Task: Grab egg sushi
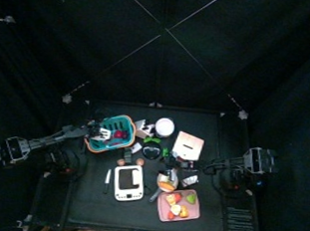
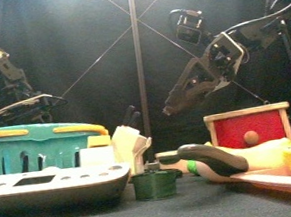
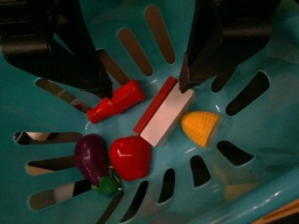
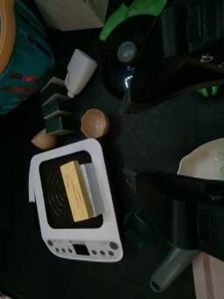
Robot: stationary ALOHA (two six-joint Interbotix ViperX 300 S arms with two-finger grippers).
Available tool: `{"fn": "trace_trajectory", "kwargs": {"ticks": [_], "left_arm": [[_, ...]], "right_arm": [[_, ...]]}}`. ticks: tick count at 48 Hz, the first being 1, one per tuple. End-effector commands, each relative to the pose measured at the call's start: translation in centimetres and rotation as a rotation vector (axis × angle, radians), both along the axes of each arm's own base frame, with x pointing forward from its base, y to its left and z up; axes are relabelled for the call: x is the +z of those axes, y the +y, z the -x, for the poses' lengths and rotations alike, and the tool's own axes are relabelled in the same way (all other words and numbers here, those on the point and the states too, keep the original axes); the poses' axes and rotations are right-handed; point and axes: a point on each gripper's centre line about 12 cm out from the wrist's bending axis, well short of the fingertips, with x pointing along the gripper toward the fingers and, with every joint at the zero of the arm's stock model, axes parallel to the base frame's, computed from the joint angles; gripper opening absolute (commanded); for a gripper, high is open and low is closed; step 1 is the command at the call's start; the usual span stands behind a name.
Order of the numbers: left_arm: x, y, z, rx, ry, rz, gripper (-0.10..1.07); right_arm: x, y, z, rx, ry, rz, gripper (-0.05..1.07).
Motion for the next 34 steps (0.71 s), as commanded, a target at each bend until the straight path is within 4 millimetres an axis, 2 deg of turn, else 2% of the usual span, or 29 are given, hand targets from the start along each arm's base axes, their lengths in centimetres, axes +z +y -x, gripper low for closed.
{"fn": "trace_trajectory", "kwargs": {"ticks": [1, 13, 20, 27, 34], "left_arm": [[1.5, 0.1, -1.0, -0.030, -0.052, -0.045, 0.95], [5.2, -2.8, -4.4, -0.246, -0.208, -0.186, 0.95], [5.8, -5.0, -6.0, -0.383, -0.254, -0.234, 0.95], [6.2, -6.1, -6.9, -0.481, -0.329, -0.315, 0.95], [6.6, -6.4, -7.6, -0.575, -0.464, -0.434, 0.95]], "right_arm": [[1.1, -0.1, -0.4, -0.004, -0.037, 0.001, 0.86], [1.3, -0.2, -0.5, -0.005, -0.040, 0.001, 0.86], [2.7, -0.1, -1.4, -0.025, -0.074, -0.033, 0.86], [4.4, 0.2, -3.2, -0.112, -0.076, -0.192, 0.86], [4.4, 0.8, -5.4, -0.194, 0.038, -0.387, 0.86]]}}
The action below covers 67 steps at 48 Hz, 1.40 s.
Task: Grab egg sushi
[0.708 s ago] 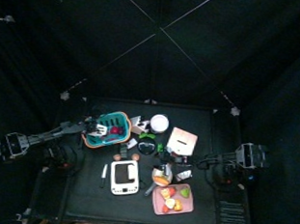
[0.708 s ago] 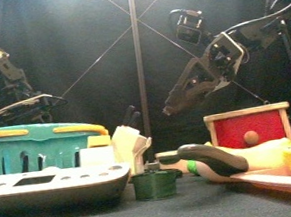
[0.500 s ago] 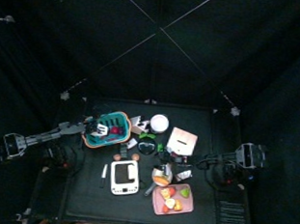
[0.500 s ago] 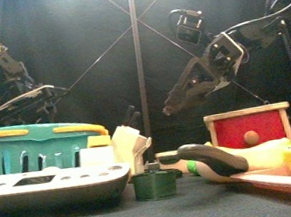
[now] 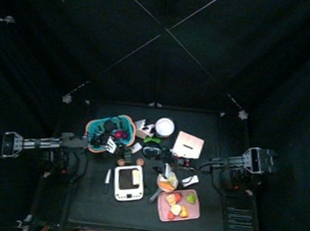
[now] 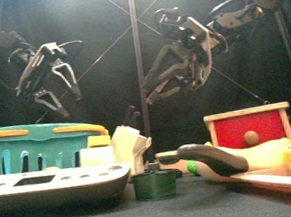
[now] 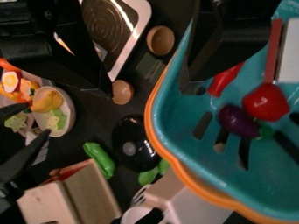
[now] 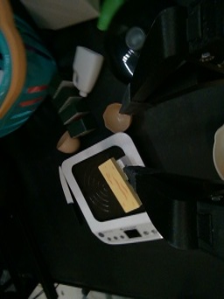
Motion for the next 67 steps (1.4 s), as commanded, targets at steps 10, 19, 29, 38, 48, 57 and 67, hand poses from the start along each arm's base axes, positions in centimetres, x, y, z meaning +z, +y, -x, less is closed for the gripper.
{"fn": "trace_trajectory", "kwargs": {"ticks": [10, 19, 29, 38, 48, 57, 67], "left_arm": [[-0.1, -1.0, -0.4, -0.170, -0.149, -0.144, 0.95], [-0.9, -1.5, 1.4, -0.220, -0.126, -0.230, 0.95], [0.2, -1.5, 4.6, -0.208, -0.191, -0.330, 0.95], [-1.7, -2.1, 6.6, -0.211, -0.207, -0.321, 0.95], [-2.1, -1.9, 6.7, -0.204, -0.203, -0.316, 0.95], [-2.6, -2.0, 6.8, -0.202, -0.189, -0.306, 0.95], [-2.6, -2.0, 6.8, -0.199, -0.191, -0.301, 0.95]], "right_arm": [[1.3, 1.3, -5.0, -0.044, 0.176, -0.263, 0.86], [0.6, 1.9, -6.7, -0.086, 0.293, -0.382, 0.86], [0.3, 2.1, -7.5, -0.187, 0.335, -0.487, 0.86], [0.3, 2.0, -8.5, -0.264, 0.364, -0.464, 0.87], [-0.4, 2.4, -9.7, -0.368, 0.434, -0.378, 0.87], [0.0, 3.5, -10.5, -0.374, 0.443, -0.353, 0.87], [-1.0, 4.0, -11.1, -0.375, 0.470, -0.364, 0.93]]}}
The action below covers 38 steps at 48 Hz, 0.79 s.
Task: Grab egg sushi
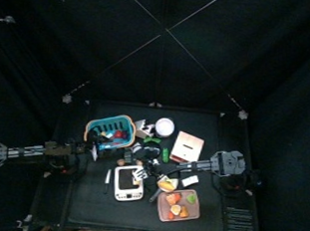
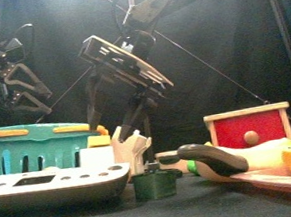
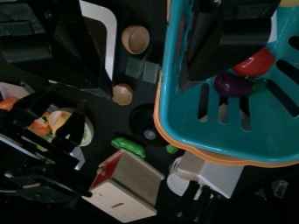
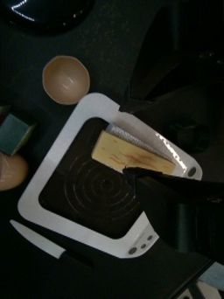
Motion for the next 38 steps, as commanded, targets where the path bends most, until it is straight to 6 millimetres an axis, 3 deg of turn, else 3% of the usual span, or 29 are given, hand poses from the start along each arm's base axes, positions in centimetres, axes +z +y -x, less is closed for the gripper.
{"fn": "trace_trajectory", "kwargs": {"ticks": [1, 10, 23, 38], "left_arm": [[0.4, 0.1, -0.2, -0.001, -0.010, -0.001, 0.95], [0.1, 0.0, -0.1, -0.001, -0.004, 0.001, 0.95], [0.1, 0.0, -0.1, -0.001, -0.004, 0.001, 0.95], [0.0, 0.0, -0.1, 0.001, 0.000, 0.002, 0.95]], "right_arm": [[1.8, 0.1, -0.6, 0.001, -0.045, -0.006, 0.94], [0.9, 0.2, -1.0, -0.002, -0.008, -0.002, 1.04], [-0.6, -0.3, -1.2, -0.020, 0.072, 0.018, 1.04], [-0.3, 0.1, -2.2, -0.007, 0.056, 0.023, 1.04]]}}
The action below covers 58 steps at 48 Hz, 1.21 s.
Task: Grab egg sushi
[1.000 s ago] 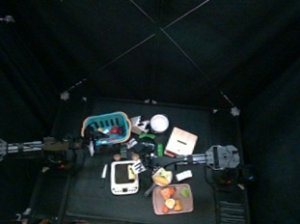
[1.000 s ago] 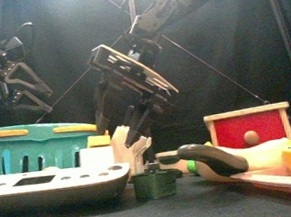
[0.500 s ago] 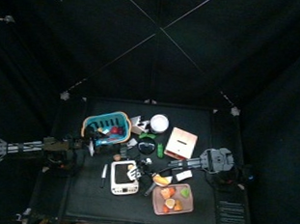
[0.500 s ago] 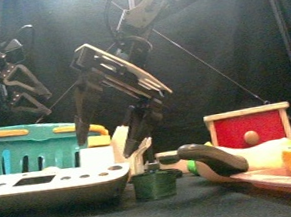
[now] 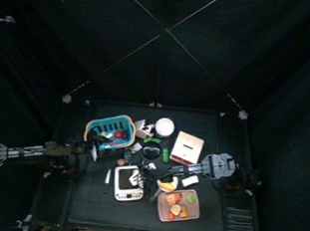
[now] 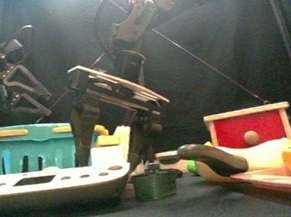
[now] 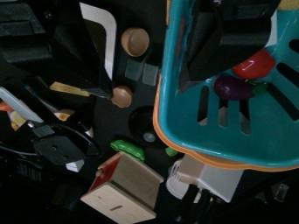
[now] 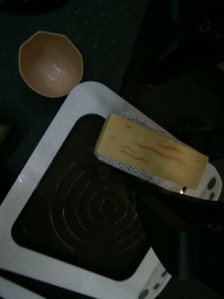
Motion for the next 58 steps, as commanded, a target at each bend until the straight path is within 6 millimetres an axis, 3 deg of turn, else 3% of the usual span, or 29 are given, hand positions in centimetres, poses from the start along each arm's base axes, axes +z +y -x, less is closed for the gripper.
{"fn": "trace_trajectory", "kwargs": {"ticks": [1, 18, 35, 58], "left_arm": [[0.4, 0.1, -0.2, 0.000, -0.008, -0.002, 0.95], [0.3, 0.1, -0.2, 0.000, -0.007, -0.001, 0.95], [0.2, 0.1, -0.1, 0.004, -0.006, 0.004, 0.95], [-0.1, 0.1, 0.0, 0.008, -0.003, 0.018, 0.95]], "right_arm": [[2.5, 0.0, -0.6, 0.002, -0.057, 0.000, 1.04], [2.2, -0.2, 0.0, -0.006, -0.005, 0.013, 0.99], [3.2, -0.3, 0.5, 0.001, -0.002, 0.034, 0.70], [5.8, -0.8, 1.1, 0.035, -0.042, 0.064, 0.69]]}}
